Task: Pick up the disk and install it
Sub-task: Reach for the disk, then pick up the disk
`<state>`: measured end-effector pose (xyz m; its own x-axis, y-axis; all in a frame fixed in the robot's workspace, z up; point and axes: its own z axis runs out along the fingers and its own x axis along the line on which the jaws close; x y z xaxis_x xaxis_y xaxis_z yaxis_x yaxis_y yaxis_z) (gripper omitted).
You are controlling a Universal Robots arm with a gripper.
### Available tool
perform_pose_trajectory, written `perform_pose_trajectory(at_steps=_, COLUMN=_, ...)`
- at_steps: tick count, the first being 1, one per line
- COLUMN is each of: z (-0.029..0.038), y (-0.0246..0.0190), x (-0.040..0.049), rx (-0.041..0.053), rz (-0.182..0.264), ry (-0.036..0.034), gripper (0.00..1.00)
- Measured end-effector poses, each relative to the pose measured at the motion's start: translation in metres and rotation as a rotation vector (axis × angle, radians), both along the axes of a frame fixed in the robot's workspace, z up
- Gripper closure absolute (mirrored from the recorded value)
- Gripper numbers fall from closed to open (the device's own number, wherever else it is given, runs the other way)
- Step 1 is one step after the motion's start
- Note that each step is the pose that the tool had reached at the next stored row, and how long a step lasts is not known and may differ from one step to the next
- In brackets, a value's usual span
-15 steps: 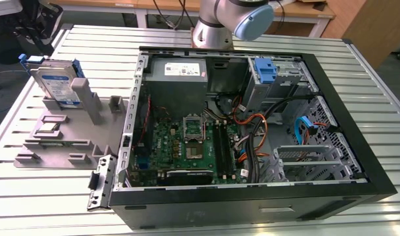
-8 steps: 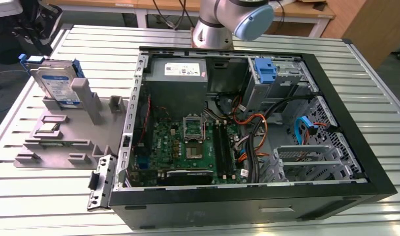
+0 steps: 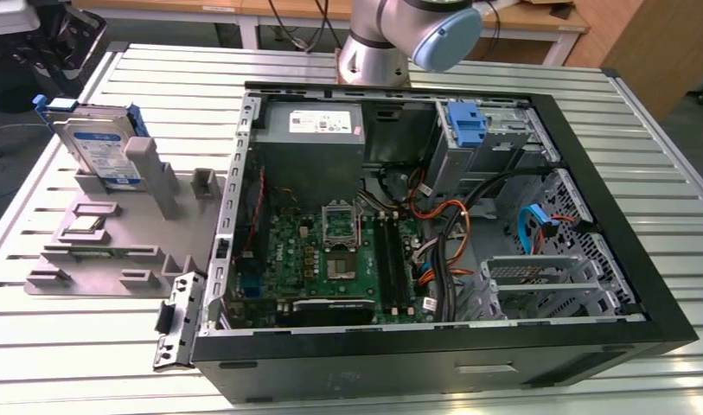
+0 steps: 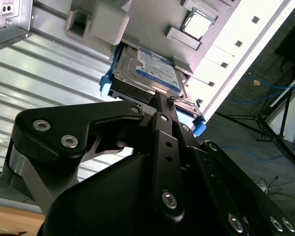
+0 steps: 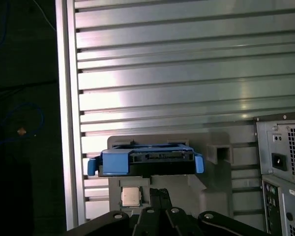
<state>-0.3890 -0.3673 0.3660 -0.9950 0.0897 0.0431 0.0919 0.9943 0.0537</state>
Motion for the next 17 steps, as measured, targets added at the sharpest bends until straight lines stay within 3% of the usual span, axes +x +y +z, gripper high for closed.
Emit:
perform_pose_trajectory(at_steps=3, z=0.0, y=0.001, x=0.0002, rx=-0.0001, rz=0.0, ry=0.0009, gripper=0.89)
perform_pose_trajectory(at_steps=10, z=-0.0068, y=0.0121, x=0.0, rx=0.0, rz=0.0, ry=-0.001, gripper=0.89)
perform_pose_trajectory(at_steps=17, z=-0.0122, y=0.0133, x=-0.0009, rx=-0.0003, rz=0.0, ry=-0.0049, gripper=0.89)
